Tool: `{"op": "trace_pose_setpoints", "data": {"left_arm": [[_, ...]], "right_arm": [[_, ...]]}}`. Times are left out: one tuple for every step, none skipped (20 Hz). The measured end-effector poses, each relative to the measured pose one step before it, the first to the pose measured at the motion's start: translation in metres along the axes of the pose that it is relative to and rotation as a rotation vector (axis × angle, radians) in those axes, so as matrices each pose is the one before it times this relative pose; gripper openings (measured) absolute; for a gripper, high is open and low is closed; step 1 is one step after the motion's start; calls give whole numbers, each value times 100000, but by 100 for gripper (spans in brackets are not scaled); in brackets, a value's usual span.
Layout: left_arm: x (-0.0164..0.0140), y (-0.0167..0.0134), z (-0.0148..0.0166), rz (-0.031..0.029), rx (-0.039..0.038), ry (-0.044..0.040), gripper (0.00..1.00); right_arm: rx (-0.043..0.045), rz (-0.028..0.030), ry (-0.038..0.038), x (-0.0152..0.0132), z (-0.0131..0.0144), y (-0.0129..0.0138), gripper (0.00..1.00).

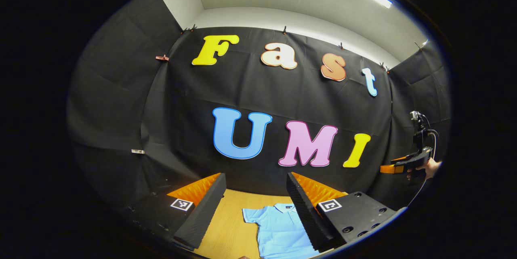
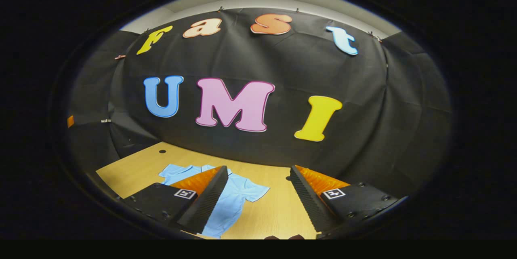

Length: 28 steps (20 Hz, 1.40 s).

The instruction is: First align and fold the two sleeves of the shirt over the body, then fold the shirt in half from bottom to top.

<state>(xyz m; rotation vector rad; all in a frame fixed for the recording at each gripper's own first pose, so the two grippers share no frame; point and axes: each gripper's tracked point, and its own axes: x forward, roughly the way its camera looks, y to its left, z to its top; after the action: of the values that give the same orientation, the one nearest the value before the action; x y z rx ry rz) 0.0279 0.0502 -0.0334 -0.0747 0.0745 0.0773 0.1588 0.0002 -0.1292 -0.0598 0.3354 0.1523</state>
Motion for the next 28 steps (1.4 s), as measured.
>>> {"op": "trace_pose_setpoints", "data": {"left_arm": [[512, 222, -514, 2289, -357, 1505, 97], [697, 164, -404, 2117, -558, 1663, 97], [651, -75, -327, 1872, -219, 684, 97], [832, -25, -40, 2108, 414, 179, 97], [1058, -16, -150, 2679, 706, 594, 97], [1035, -182, -177, 2526, 736, 621, 97], [984, -471, -295, 1945, 729, 917, 97], [1095, -809, -301, 1151, 817, 1358, 97], [989, -822, -545, 831, 903, 1335, 97], [1029, -693, -239, 973, 715, 1018, 97], [950, -656, -605, 905, 597, 1238, 97], [855, -570, -621, 1123, 721, 1792, 97], [778, -519, -790, 1617, 1012, 2180, 97], [494, -437, -527, 1212, 1007, 1663, 97], [442, -665, -512, 286, 645, 1265, 97], [533, -627, -161, 111, 735, 1319, 97], [609, -680, -406, 93, 1048, 1401, 97], [599, -497, -235, 738, 1176, 1203, 97], [587, -425, -126, 485, 774, 737, 97], [358, -629, -69, -78, 320, 244, 97], [386, -511, 90, -323, 136, 156, 97], [454, -508, 21, -565, 382, 363, 97], [463, -432, -351, -266, 629, 757, 97], [572, -317, -164, -50, 575, 991, 97], [339, -336, -351, -193, 234, 785, 97], [359, -295, -150, -221, 64, 602, 97], [310, -327, -19, -376, 10, 508, 97], [301, -247, -71, -407, -34, 518, 97]], "right_arm": [[-3282, 2591, 1619, 1919, -1160, 209, 97], [-3326, 2319, 1723, 2311, -1281, 134, 97], [-2646, 2880, 929, 2238, -1044, 186, 97], [-1745, 3155, 869, 2311, -989, 187, 98], [-366, 2956, 1968, 2360, -1201, 51, 97], [833, 2789, 2690, 2430, -1313, -170, 97], [1298, 2569, 2663, 2487, -1329, -283, 97], [1277, 2419, 2832, 2578, -1357, -450, 97], [777, 2567, 4618, 2599, -1769, -413, 96], [-122, 2982, 5503, 2449, -1861, -511, 97], [-909, 3050, 5370, 2209, -2122, -495, 97], [-1300, 2910, 5239, 2243, -2195, -413, 97], [27, 2007, 4558, 2111, -1691, -435, 96], [1826, 2029, 4139, 2086, -1412, -279, 97], [2460, 1757, 3091, 1703, -1179, -184, 97], [1867, 822, 2493, 1418, -1226, -392, 97], [1246, 213, 2238, 1159, -907, -432, 98], [1196, -180, 2518, 926, -940, -396, 98], [1392, 303, 2388, 957, -886, -372, 98], [1270, 829, 2087, 614, -725, -121, 99], [498, 832, 1409, 455, -532, -34, 99], [141, 376, 723, 433, -355, -130, 98], [782, 170, 924, 454, -314, -105, 98], [1526, 224, 1355, 429, -357, -152, 98], [1991, 132, 1487, 113, -408, -246, 98], [1719, -395, 1370, 3, -267, -199, 97], [243, 474, -2565, 206, 805, -126, 98], [-1014, -1380, 812, 343, -387, 59, 94]]}}
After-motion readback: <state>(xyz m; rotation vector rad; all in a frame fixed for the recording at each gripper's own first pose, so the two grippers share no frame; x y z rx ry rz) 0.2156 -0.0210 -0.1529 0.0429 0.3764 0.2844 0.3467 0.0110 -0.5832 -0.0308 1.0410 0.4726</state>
